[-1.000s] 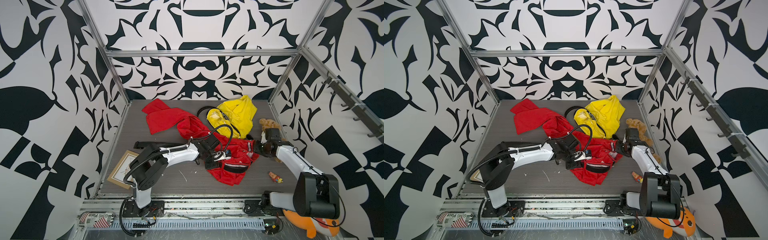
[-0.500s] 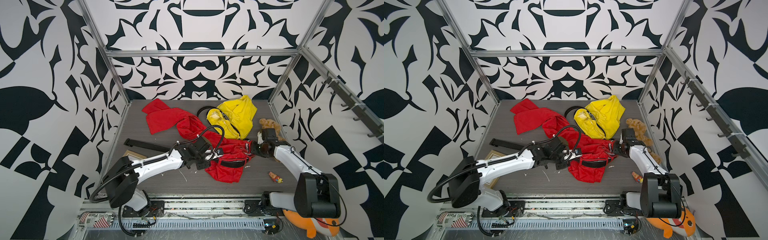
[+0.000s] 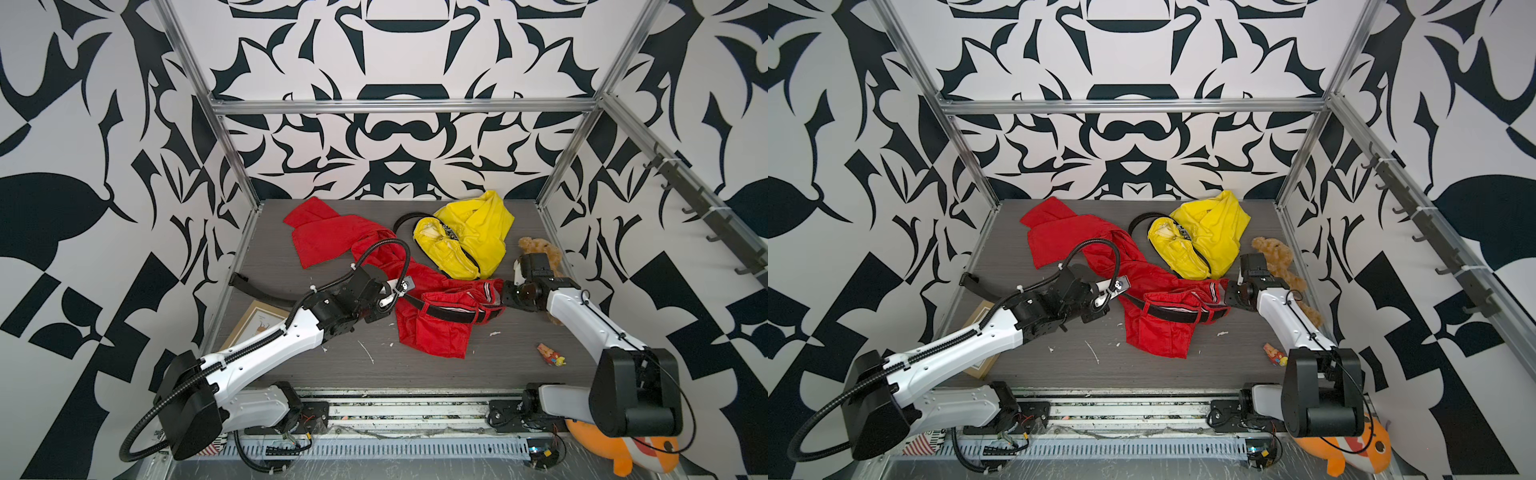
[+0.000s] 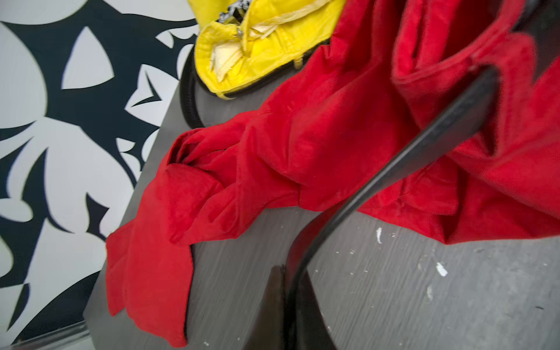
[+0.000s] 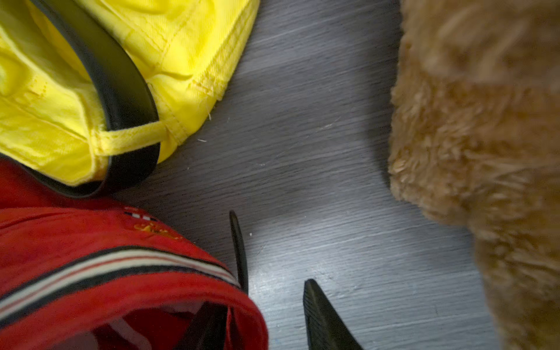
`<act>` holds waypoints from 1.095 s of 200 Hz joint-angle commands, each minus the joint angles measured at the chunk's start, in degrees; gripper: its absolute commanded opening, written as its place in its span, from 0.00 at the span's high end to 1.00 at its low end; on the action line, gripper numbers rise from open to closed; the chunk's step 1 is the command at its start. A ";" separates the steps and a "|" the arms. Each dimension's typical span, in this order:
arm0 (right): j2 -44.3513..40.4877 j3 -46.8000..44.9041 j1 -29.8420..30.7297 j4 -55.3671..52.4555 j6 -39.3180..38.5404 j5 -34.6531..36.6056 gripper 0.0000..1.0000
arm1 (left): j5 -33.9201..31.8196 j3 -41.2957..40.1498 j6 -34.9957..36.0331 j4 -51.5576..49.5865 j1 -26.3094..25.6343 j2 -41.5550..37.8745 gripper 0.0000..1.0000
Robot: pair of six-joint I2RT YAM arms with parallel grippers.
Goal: Remove the belt from the trousers
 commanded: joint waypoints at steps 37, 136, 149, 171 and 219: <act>0.44 1.58 -0.16 -0.48 -1.33 3.81 0.58 | -2.28 2.16 3.89 4.79 8.70 -4.86 1.00; 1.65 1.81 -0.59 -0.04 -1.50 4.42 0.59 | 2.13 10.76 2.82 11.82 22.98 -4.70 1.00; 1.73 1.52 -0.75 0.12 -1.50 4.43 0.59 | 2.25 11.34 2.34 13.19 24.54 -4.33 1.00; 2.15 0.91 -0.93 0.78 -1.59 4.27 0.59 | 3.46 12.74 1.59 13.62 27.30 -3.84 1.00; 3.93 1.84 -0.96 1.11 -1.07 3.77 0.59 | 4.04 12.74 1.54 14.96 29.39 -3.15 1.00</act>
